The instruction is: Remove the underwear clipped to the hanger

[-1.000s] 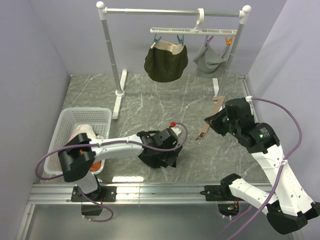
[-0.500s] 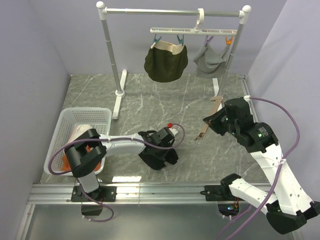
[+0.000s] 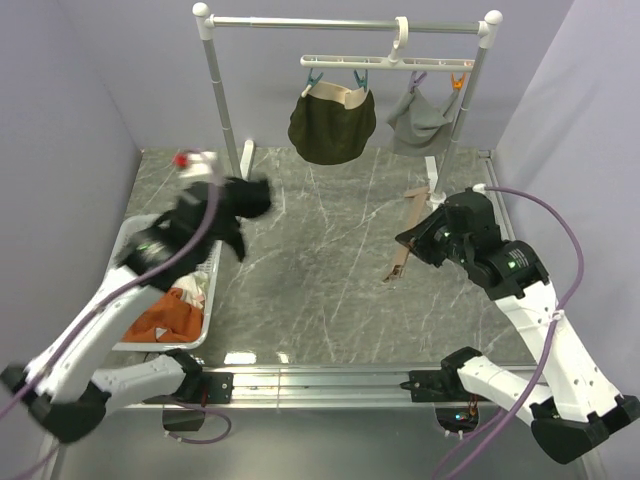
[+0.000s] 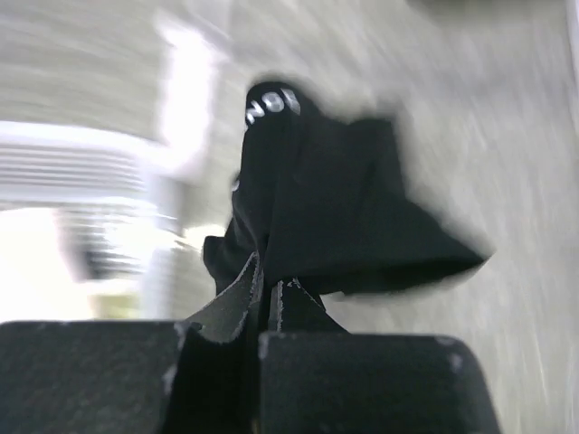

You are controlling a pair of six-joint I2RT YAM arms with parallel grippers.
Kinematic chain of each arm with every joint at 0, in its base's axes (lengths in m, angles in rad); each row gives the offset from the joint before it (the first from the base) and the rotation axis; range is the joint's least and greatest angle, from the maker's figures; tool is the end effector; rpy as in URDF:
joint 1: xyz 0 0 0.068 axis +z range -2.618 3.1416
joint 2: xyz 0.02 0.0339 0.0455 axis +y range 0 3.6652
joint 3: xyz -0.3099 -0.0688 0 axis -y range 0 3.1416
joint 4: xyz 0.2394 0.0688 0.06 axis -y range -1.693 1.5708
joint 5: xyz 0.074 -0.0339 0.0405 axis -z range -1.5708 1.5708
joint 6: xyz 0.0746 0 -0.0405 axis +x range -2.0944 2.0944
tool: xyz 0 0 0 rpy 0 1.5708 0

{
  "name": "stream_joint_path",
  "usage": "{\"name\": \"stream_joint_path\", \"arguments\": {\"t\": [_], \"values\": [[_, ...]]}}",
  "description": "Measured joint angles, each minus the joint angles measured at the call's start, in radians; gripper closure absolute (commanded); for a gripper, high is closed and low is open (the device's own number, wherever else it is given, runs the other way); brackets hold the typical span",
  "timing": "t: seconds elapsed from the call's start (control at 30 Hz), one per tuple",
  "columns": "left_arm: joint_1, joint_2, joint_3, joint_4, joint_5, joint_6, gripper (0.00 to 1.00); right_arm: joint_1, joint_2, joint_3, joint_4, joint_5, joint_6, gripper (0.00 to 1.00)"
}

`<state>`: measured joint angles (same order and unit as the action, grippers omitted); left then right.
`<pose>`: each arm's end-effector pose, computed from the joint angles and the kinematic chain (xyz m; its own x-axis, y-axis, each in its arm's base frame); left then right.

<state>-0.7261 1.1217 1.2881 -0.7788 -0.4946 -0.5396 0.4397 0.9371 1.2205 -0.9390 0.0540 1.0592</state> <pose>0.1924 -0.1235 0.4112 -0.5198 -0.1432 -0.8422 0.0313 0.9820 -0.1863 0.1531 0.0676 0.3973 -0.6069 0.6767 -0.4168 0.2919 0.6775 0.6751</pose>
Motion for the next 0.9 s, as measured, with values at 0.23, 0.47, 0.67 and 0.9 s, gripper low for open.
{"name": "stream_joint_path", "arguments": {"t": [0.23,0.47,0.67,0.9], "values": [[0.360,-0.138,-0.073,-0.105,-0.072,0.072,1.00,0.000,0.067,-0.006,0.089,-0.151,-0.089,1.00],[0.516,-0.081,-0.201,-0.153,0.040,0.136,0.17,0.000,0.110,0.004,0.124,-0.286,-0.176,1.00],[0.515,-0.157,-0.158,-0.092,0.289,0.182,0.01,0.006,0.133,0.027,0.122,-0.292,-0.145,1.00],[0.352,-0.287,-0.134,0.012,0.665,0.234,0.01,0.149,0.260,0.066,0.128,-0.252,-0.039,1.00]]}}
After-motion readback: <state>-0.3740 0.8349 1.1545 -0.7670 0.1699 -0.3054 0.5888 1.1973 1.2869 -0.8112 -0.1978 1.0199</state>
